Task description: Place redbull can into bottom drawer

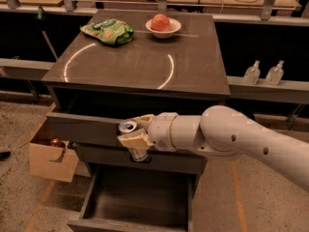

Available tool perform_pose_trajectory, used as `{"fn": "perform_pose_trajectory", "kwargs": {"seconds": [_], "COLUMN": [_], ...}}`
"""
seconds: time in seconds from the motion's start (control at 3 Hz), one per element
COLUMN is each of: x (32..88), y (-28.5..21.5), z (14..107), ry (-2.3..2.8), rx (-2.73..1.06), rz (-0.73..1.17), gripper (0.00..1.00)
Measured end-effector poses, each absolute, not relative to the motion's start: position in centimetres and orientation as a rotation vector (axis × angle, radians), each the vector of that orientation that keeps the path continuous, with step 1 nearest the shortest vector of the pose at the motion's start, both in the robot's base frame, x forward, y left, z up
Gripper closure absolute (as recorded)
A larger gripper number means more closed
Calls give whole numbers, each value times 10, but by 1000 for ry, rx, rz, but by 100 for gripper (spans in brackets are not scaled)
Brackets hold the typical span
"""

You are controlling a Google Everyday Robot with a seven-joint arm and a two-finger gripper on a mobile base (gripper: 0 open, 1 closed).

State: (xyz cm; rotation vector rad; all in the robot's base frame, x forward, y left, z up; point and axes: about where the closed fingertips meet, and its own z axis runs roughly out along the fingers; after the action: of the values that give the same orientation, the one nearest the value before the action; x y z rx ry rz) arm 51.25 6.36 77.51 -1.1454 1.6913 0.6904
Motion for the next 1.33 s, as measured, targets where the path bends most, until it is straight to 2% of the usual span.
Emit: {"fn": "perform_pose_trajectory", "kwargs": {"seconds": [0.67,1.33], "x": [498,481], "y": [62,72], "z": [722,651], "ry": [1673,1572], "rx": [-1095,-1087], "rz": [652,705], "gripper": [100,100]}}
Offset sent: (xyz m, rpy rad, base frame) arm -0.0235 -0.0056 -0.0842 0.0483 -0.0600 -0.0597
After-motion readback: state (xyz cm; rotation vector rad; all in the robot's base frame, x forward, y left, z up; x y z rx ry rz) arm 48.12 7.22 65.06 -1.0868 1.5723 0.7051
